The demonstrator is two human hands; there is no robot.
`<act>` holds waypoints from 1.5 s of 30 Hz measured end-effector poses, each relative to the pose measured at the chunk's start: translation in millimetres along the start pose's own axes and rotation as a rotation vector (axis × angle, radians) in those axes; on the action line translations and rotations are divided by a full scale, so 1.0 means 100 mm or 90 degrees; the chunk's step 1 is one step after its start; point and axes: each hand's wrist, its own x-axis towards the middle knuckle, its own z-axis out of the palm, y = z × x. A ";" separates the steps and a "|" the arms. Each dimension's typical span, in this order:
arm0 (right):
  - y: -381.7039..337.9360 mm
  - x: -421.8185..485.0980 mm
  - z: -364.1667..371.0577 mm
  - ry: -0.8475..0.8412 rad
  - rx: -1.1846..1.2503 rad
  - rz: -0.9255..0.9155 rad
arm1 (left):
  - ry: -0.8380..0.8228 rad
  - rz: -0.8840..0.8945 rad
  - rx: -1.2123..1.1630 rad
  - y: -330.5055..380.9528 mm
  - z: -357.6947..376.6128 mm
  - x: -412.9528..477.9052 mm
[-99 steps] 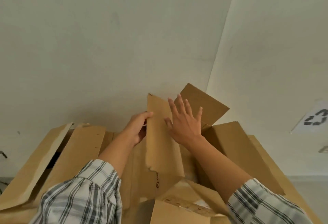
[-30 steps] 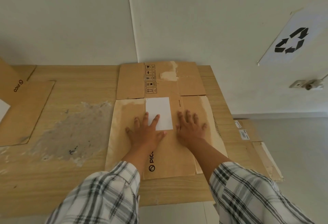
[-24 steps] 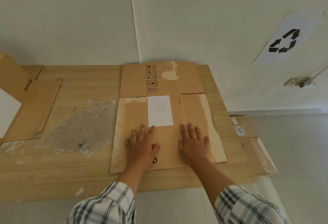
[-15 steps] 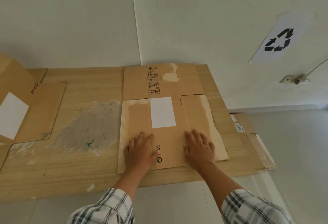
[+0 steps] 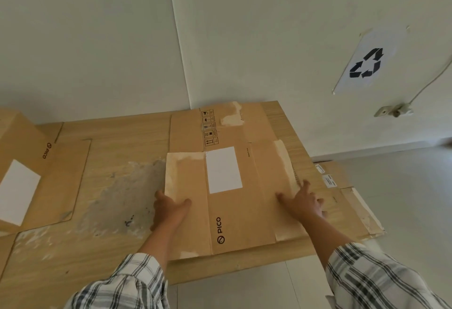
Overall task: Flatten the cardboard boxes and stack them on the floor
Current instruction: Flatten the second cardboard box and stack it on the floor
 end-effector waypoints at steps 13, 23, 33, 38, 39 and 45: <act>0.14 -0.15 -1.23 0.142 0.038 -0.157 | 0.162 0.154 -0.091 0.88 0.07 -0.92; 1.27 0.39 -2.92 0.228 0.055 -0.223 | 0.205 0.177 -0.126 2.02 1.16 -2.32; 2.54 1.42 -4.07 0.282 0.063 -0.189 | 0.152 0.225 -0.131 3.07 2.77 -3.00; 2.96 2.21 -4.31 0.272 0.074 -0.166 | 0.131 0.229 -0.108 3.49 3.67 -2.90; 3.05 2.38 -4.32 0.265 0.076 -0.162 | 0.129 0.226 -0.105 3.55 3.86 -2.88; 3.54 3.30 -4.15 0.221 0.071 -0.121 | 0.121 0.212 -0.077 3.62 4.89 -2.69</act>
